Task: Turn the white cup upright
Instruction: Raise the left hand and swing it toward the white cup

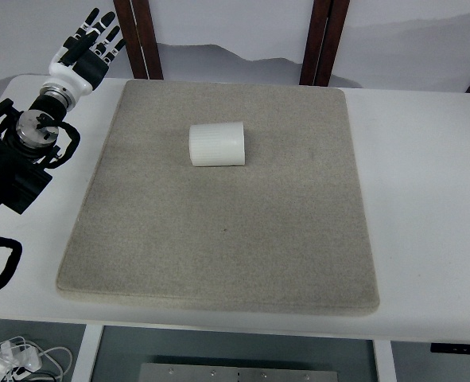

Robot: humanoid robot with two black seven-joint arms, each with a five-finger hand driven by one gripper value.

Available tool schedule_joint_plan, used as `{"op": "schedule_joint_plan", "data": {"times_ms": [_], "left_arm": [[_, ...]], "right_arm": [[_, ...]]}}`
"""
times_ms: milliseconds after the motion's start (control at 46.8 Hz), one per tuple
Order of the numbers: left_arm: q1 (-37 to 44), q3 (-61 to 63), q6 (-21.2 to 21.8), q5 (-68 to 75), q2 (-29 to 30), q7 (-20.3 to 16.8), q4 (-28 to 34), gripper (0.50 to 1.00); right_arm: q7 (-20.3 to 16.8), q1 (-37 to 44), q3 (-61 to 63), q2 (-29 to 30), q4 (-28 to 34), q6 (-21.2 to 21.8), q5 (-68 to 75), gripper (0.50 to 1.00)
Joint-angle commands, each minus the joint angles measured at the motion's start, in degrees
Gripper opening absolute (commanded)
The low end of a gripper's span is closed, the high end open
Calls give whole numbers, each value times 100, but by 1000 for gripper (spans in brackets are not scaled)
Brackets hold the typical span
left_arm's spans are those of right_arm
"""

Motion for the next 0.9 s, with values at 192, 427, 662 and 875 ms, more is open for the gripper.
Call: {"op": "schedule_joint_plan", "data": {"times_ms": [192,427,662,875], "left_arm": [[-20,9,-36,-1,9,0,-10,996],[-82,-18,-97,-80,26,9,-28,999],[-144,26,-97,-71,237,18,-37,999],[-152,53,-150,8,281,0,-28,996]], "right_arm": [[0,0,0,0,0,0,-8,952],[0,0,0,0,0,0,1,952],[0,0,0,0,0,0,1,952],[0,0,0,0,0,0,1,952]]}}
